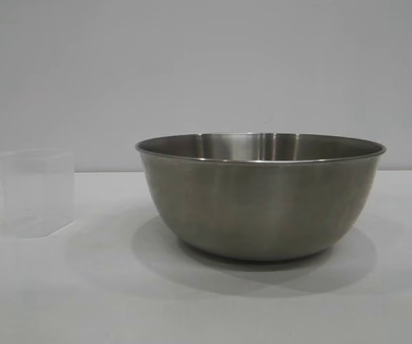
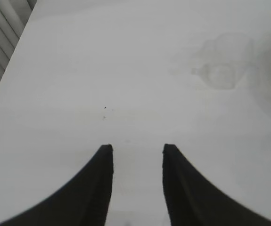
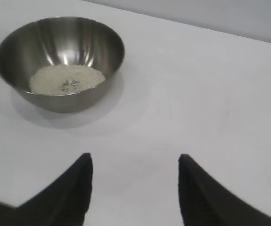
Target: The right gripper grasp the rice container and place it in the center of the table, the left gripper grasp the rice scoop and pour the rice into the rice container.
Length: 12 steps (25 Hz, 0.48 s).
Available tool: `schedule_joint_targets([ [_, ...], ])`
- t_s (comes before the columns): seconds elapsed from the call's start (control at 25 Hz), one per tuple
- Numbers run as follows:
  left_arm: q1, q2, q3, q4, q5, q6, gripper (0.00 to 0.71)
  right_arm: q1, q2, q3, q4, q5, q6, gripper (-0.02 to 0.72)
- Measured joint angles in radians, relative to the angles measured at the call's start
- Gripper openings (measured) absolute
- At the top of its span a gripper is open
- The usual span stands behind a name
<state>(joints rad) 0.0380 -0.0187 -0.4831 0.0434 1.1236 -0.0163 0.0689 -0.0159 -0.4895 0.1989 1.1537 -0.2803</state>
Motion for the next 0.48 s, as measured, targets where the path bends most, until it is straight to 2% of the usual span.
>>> schedule_joint_targets([
  [0.48,0.000,0.000,0.000,0.000,-0.002,0.000,0.230,-0.010,0.000,0.000,0.000,0.000,0.000,0.384],
])
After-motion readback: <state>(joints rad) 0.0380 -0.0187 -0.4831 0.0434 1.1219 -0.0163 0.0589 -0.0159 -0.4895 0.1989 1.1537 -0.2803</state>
